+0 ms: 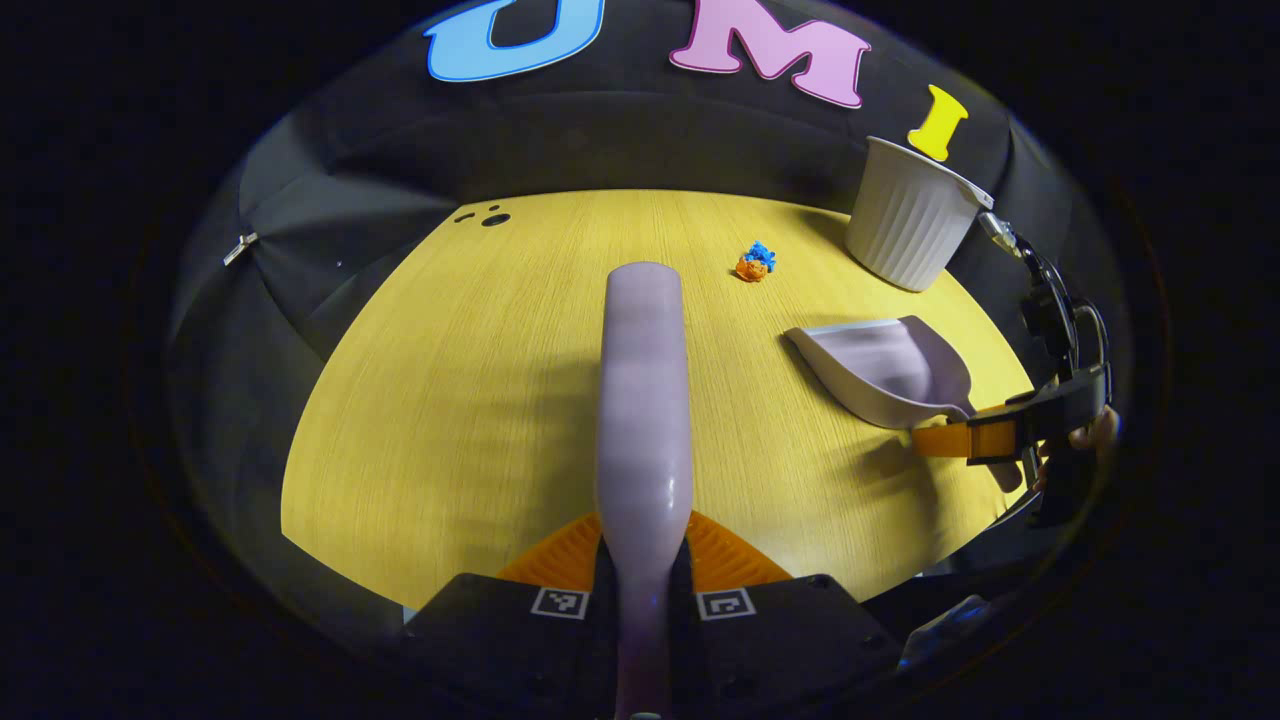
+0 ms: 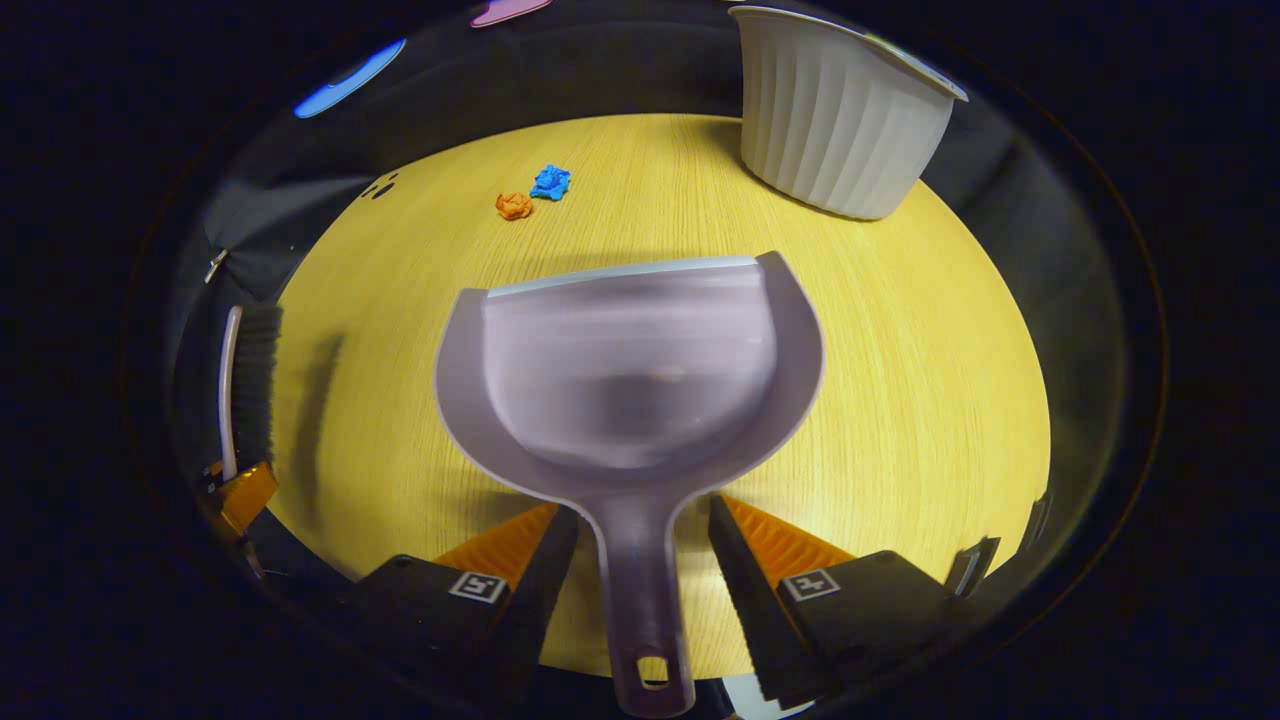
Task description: Pick up the small broom and dustpan from the desktop, sweep the trash into the dustpan with the broom, and then empty the trash into the garbage bin.
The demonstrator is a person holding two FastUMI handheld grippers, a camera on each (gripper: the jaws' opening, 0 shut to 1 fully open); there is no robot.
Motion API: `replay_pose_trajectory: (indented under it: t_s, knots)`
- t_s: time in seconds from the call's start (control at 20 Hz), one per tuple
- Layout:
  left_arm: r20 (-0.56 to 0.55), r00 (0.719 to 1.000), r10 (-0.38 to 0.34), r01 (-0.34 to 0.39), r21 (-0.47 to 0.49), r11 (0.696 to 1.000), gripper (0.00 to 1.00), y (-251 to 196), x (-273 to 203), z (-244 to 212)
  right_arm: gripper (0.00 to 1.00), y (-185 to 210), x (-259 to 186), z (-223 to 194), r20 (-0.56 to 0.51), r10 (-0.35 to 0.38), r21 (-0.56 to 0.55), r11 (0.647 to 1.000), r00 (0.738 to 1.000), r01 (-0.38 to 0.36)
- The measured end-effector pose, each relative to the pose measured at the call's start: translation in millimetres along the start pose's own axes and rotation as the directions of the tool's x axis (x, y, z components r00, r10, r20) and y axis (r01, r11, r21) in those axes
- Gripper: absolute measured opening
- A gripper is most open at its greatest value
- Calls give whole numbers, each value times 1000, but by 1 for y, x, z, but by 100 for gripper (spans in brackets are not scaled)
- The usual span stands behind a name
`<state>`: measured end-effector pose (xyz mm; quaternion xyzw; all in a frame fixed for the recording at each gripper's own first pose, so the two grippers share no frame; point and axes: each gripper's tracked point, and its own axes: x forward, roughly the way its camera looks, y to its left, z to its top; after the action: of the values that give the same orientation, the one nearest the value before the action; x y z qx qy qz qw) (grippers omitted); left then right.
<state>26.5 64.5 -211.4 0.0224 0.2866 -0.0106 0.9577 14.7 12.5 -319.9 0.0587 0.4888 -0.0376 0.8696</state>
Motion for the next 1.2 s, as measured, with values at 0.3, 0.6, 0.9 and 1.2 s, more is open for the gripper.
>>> replay_pose_trajectory:
  t_s: [0.3,0.6,0.9,1.2]
  knots:
    - [-12,1000,19,-19,0,1000,25,-5,6,20,54,-9,7,4,-15,-25,-20,999,1000,25]
    - [-45,999,9,-9,1,1000,25,-20,28,46,43,-6,8,5,-28,12,-79,997,1000,-14]
    - [-72,997,-23,26,35,999,25,-28,68,90,39,-20,10,8,-12,66,-162,985,998,-67]
    - [-119,992,-49,58,74,996,25,-42,133,146,37,-46,7,12,-10,83,-212,974,997,-83]
